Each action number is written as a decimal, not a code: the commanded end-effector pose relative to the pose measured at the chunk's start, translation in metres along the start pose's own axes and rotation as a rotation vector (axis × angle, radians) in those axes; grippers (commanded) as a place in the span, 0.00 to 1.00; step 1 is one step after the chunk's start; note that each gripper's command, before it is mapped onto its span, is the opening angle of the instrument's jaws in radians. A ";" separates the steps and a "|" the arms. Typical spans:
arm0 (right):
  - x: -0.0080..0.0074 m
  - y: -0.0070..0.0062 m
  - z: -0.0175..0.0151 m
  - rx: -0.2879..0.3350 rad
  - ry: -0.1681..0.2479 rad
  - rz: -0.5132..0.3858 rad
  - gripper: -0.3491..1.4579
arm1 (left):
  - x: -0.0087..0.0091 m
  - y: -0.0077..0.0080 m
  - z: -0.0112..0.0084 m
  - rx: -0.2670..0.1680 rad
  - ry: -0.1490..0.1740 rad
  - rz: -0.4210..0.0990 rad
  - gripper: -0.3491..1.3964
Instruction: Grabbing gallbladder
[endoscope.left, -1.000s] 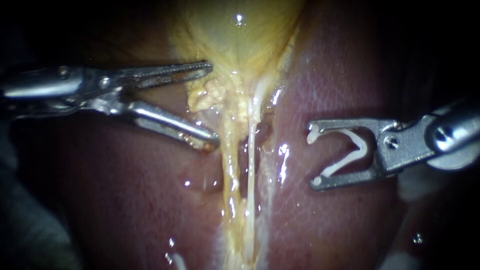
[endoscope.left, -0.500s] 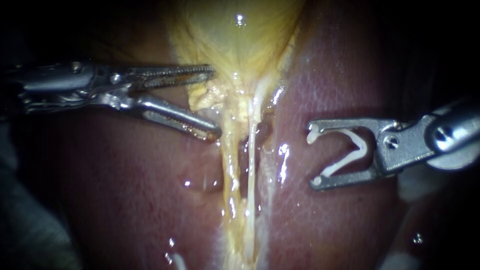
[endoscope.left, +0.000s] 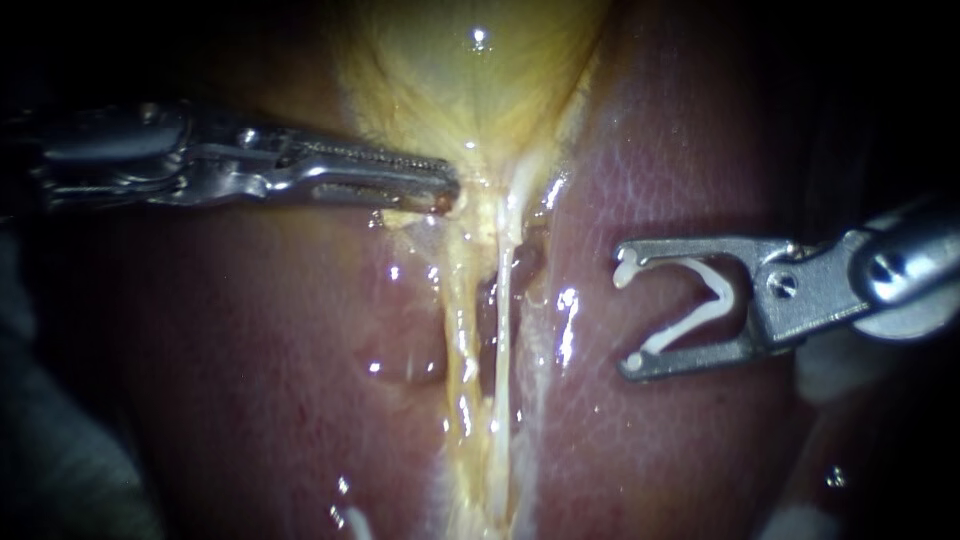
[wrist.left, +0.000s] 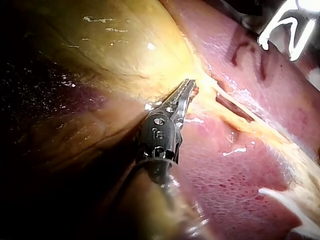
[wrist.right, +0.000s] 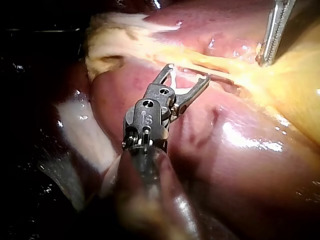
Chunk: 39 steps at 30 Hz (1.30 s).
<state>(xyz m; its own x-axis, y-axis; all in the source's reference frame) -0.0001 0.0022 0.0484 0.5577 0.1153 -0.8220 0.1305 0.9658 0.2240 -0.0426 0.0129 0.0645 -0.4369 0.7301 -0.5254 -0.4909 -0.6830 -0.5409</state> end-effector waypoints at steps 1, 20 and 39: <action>0.0000 0.0000 0.0000 0.000 0.000 0.000 0.47 | 0.0001 0.0000 0.0000 -0.003 0.001 -0.002 0.00; 0.0000 0.0000 -0.0001 0.000 0.000 0.000 0.47 | 0.0034 0.0015 -0.0063 0.019 -0.013 -0.065 0.00; 0.0000 0.0000 -0.0001 0.000 0.000 0.000 0.47 | 0.0058 0.0021 -0.0117 0.032 0.036 -0.118 0.00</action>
<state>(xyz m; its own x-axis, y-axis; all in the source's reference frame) -0.0002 0.0023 0.0484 0.5575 0.1153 -0.8221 0.1308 0.9657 0.2241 -0.0374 0.0155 0.0527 -0.3463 0.8043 -0.4829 -0.5617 -0.5901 -0.5799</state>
